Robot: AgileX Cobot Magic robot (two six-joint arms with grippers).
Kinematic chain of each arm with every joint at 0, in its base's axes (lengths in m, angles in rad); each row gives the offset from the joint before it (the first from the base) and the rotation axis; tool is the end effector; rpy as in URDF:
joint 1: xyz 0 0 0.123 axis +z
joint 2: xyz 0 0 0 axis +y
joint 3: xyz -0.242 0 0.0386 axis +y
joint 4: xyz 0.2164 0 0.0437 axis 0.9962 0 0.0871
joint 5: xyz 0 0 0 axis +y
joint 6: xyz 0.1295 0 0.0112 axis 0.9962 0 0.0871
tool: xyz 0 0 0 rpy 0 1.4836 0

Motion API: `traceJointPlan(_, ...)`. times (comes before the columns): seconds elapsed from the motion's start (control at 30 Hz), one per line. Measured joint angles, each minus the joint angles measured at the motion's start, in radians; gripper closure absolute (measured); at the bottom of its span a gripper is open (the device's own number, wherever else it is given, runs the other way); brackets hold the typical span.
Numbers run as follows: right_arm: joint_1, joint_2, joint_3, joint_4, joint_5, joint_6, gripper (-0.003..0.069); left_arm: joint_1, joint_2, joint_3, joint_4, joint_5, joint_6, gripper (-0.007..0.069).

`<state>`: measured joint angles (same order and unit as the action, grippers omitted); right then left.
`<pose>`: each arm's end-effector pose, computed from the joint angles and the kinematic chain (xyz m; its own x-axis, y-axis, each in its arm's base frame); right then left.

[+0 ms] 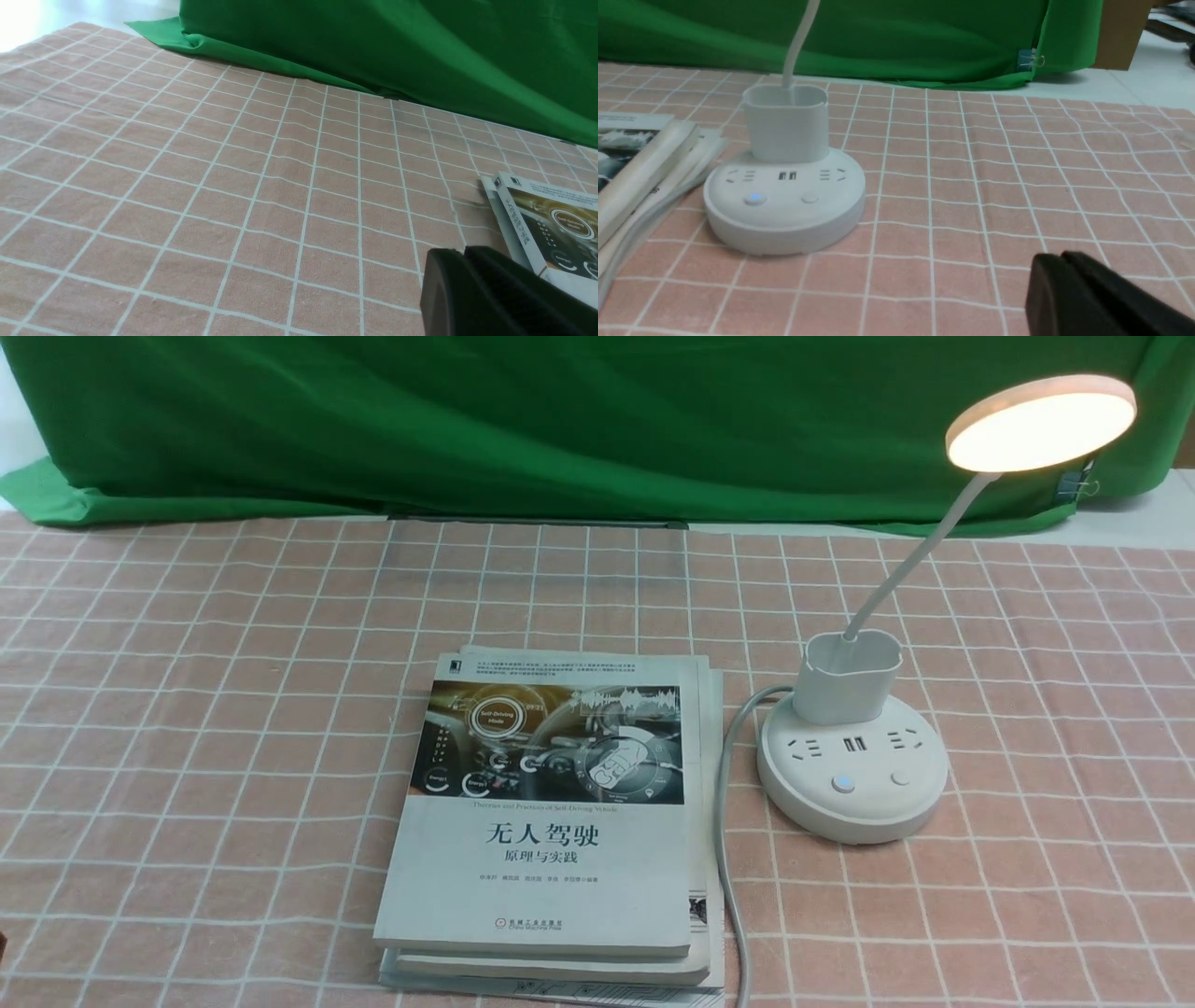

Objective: Turn on the table lamp on the pink coffee tablecloth with your hand.

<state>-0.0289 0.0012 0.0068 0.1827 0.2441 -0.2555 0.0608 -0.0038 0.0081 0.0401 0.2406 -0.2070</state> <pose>0.1031 0.0028 0.1829 -0.1586 -0.0734 -0.9846 -0.0269 0.9972 -0.0700 0.1025 0.0075 0.1829 -0.1426 -0.1762 -0.9740 -0.0954 0.9819 -0.1637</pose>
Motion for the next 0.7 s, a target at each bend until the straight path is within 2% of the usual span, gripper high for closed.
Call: traceJointPlan(0.7, -0.01, 0.0, 0.0, -0.001, 0.001, 0.0, 0.0603, 0.0, 0.0, 0.0, 0.0, 0.0, 0.0, 0.0606)
